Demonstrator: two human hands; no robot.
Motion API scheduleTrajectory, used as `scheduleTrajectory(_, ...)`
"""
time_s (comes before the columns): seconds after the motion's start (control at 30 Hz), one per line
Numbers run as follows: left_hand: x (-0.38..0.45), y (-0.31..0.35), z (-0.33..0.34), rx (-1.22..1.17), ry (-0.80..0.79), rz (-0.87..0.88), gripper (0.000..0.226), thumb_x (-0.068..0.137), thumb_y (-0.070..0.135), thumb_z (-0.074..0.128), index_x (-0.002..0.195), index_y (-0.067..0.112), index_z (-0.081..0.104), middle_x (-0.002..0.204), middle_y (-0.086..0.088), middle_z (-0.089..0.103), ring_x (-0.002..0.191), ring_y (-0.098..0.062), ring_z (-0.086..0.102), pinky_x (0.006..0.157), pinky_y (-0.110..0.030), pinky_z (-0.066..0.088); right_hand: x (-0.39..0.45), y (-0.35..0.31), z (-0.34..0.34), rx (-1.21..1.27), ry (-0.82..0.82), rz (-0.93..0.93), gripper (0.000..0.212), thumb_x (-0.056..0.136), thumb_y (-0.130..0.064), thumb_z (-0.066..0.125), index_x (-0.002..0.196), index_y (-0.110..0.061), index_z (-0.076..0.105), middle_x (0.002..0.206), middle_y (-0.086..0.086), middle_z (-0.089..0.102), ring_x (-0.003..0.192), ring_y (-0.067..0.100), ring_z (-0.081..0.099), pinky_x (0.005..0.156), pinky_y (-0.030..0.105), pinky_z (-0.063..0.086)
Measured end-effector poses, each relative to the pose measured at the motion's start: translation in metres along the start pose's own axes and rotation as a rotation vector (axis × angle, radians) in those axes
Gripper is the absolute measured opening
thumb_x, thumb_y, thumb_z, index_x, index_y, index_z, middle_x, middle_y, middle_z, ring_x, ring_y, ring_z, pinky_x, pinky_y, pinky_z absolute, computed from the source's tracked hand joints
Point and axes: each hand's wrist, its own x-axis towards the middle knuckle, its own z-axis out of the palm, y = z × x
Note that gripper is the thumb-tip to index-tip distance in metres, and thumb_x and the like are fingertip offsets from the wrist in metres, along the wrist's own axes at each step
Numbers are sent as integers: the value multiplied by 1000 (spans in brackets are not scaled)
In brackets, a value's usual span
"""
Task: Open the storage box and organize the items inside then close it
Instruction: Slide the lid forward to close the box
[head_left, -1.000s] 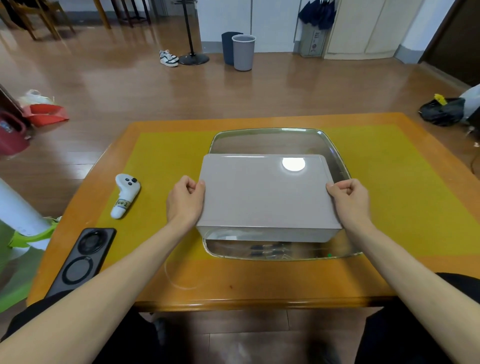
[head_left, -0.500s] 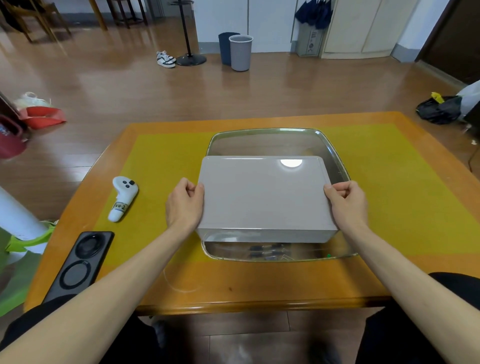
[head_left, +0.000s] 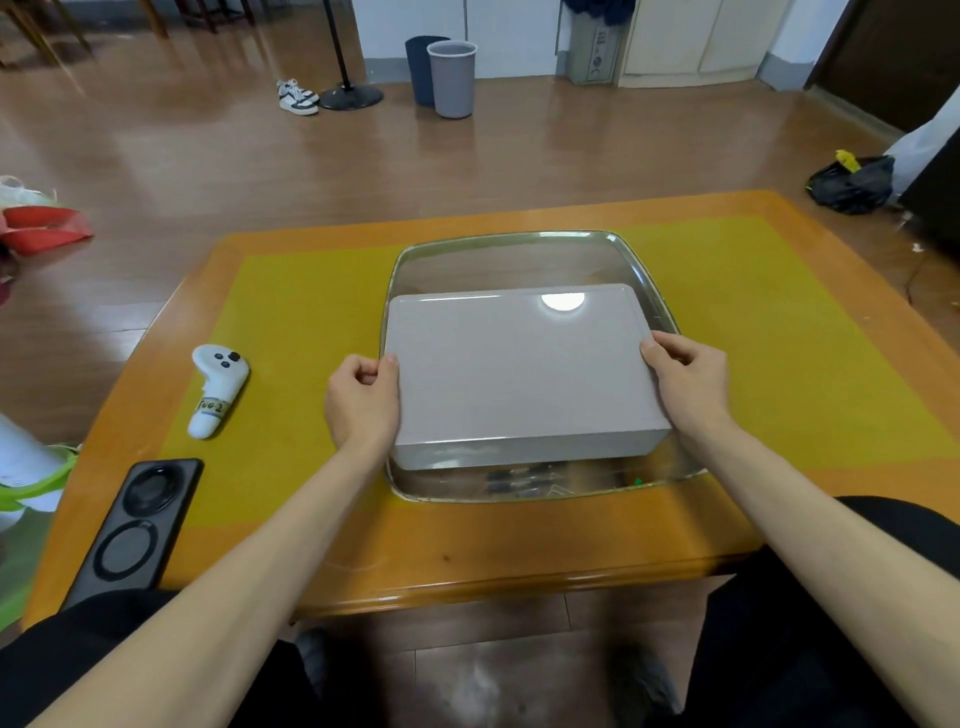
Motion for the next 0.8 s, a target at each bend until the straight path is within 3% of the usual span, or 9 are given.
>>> scheduleTrajectory(0.13,6,3,4,10,-50,31,30,93,35,62,69,18,53,67,6,58,62,-13,49,64,-34,41,-11,-1,-4,3,21,-18,19,89,-35,65,80,-48,75,89,-25,75,86,0,69,76,32,55)
scheduleTrajectory(0.4,6,2,3,15,-66,26,30,93,33,62,68,20,51,67,6,56,63,-14,49,64,-34,40,-17,-13,-9,-56,0,-54,28,93,-35,62,77,-55,73,85,-23,75,92,17,70,80,47,56)
scheduleTrajectory(0.5,2,3,3,12,-56,5,29,92,35,61,69,21,51,66,7,56,61,-13,48,60,-33,38,-17,-14,-11,-60,-19,-54,24,95,-32,63,81,-47,75,86,-24,75,92,15,70,81,45,57)
scheduleTrajectory(0.6,2,4,1,11,-71,4,29,92,35,61,69,20,51,68,6,56,62,-13,49,61,-33,40,-15,-14,-12,-44,-45,-45,15,95,-30,64,100,-29,78,94,-17,76,93,13,70,85,45,58)
scheduleTrajectory(0.73,3,5,-5,-19,-116,-18,23,92,31,62,73,20,56,74,5,61,70,-16,54,68,-35,43,-14,-20,-21,-27,-109,-18,16,97,-27,63,97,-36,75,90,-31,71,97,2,67,82,28,55)
scheduleTrajectory(0.8,4,5,-11,-20,-196,-25,14,92,25,62,80,18,61,80,3,64,78,-18,57,75,-38,46,-17,-20,-30,8,-160,0,20,98,-22,62,111,-30,75,100,-28,70,102,-2,64,83,20,51)
